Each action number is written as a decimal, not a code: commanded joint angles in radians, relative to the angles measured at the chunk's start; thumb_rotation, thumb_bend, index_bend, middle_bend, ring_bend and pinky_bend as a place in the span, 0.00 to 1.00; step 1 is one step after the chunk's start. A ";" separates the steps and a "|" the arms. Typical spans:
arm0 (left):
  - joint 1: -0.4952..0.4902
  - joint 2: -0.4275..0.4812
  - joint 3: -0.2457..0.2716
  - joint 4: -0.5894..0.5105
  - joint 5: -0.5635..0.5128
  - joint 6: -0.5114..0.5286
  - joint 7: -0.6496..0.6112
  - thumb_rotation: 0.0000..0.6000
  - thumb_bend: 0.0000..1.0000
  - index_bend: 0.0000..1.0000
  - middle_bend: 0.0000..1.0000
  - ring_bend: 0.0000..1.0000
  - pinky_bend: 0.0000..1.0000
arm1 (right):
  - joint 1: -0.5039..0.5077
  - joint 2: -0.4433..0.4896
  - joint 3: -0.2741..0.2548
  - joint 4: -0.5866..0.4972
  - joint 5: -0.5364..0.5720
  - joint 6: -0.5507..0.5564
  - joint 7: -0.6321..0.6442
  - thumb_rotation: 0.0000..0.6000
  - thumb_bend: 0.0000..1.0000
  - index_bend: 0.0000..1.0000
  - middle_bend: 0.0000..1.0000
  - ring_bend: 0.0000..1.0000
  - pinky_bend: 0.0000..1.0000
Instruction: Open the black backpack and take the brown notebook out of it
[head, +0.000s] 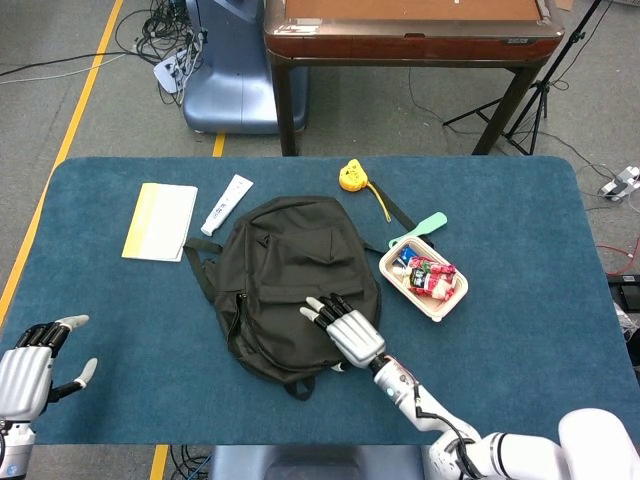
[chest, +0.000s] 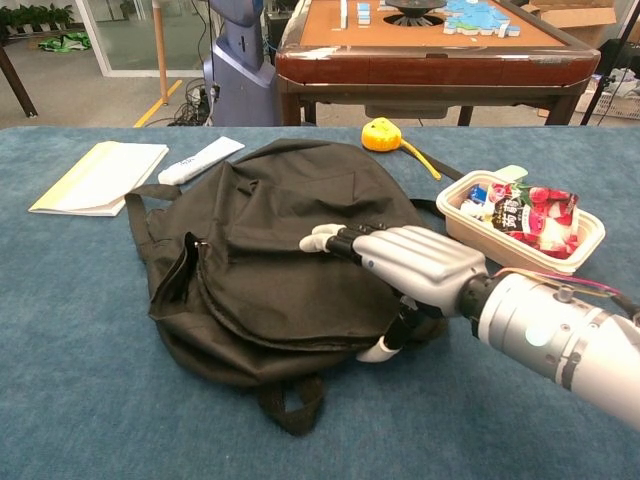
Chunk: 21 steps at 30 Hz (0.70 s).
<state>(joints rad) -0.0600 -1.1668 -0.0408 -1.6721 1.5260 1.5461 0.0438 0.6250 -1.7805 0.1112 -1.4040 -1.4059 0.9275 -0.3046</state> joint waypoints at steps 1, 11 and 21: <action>-0.001 -0.001 0.000 0.001 0.000 -0.001 0.001 1.00 0.27 0.25 0.28 0.26 0.20 | -0.001 0.026 -0.003 -0.026 0.013 -0.001 -0.008 1.00 0.11 0.00 0.00 0.00 0.00; -0.003 -0.004 -0.001 0.006 -0.004 -0.008 0.000 1.00 0.27 0.25 0.28 0.26 0.20 | -0.001 0.105 -0.010 -0.121 0.060 -0.007 -0.038 1.00 0.11 0.00 0.00 0.00 0.00; 0.000 -0.004 -0.002 0.011 -0.007 -0.005 -0.005 1.00 0.27 0.25 0.28 0.26 0.20 | 0.023 0.143 0.008 -0.179 0.113 -0.028 -0.050 1.00 0.11 0.00 0.02 0.00 0.00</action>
<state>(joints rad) -0.0600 -1.1712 -0.0423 -1.6614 1.5192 1.5410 0.0393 0.6436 -1.6429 0.1170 -1.5756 -1.2990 0.9040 -0.3524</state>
